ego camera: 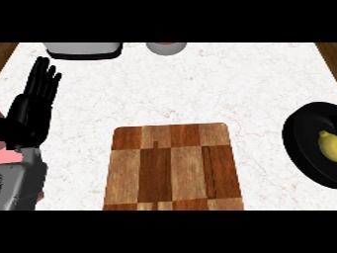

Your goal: Pick the lemon from the cutting board and place it in the pot

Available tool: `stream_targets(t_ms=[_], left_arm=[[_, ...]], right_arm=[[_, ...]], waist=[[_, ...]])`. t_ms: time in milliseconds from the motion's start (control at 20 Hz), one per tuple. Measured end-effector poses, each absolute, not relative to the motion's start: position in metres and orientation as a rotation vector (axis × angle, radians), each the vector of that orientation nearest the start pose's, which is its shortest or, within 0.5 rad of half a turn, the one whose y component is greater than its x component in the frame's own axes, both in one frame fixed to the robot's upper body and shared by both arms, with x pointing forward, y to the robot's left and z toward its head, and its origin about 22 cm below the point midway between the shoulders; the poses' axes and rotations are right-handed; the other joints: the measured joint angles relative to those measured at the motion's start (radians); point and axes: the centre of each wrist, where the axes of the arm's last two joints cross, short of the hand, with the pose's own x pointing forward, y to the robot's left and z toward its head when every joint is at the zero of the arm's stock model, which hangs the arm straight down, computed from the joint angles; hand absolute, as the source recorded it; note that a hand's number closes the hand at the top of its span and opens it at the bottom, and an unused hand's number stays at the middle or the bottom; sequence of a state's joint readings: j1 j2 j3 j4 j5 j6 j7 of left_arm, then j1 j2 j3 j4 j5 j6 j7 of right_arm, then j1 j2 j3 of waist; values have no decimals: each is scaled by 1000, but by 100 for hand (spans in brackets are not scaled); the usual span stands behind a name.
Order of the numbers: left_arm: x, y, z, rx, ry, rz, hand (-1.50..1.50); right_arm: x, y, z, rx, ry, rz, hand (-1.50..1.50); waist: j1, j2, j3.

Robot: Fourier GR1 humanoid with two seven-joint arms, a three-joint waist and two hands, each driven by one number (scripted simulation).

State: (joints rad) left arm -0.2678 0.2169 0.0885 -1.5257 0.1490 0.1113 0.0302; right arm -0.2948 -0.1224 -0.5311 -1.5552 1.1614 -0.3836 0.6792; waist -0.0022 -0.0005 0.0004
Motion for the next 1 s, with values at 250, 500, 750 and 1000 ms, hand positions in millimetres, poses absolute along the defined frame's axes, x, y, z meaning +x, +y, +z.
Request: stream_targets(t_ms=[250,500,750,1000], left_arm=[[302,269,76,106,-1757,54,0],[300,266,74,114,-1754,56,0],[297,272,72,114,-1763,54,0],[299,269,70,118,-1755,54,0]], right_arm=[[270,-355,96,-1493,-1056,-520,-150],[239,-362,104,-1485,-1144,-684,-150],[200,-368,101,-1517,-1208,-783,-150],[151,-373,100,-1528,-1247,-843,-150]], waist=[[-4,-1,0],[-7,-2,0],[-7,-2,0],[-10,-2,0]])
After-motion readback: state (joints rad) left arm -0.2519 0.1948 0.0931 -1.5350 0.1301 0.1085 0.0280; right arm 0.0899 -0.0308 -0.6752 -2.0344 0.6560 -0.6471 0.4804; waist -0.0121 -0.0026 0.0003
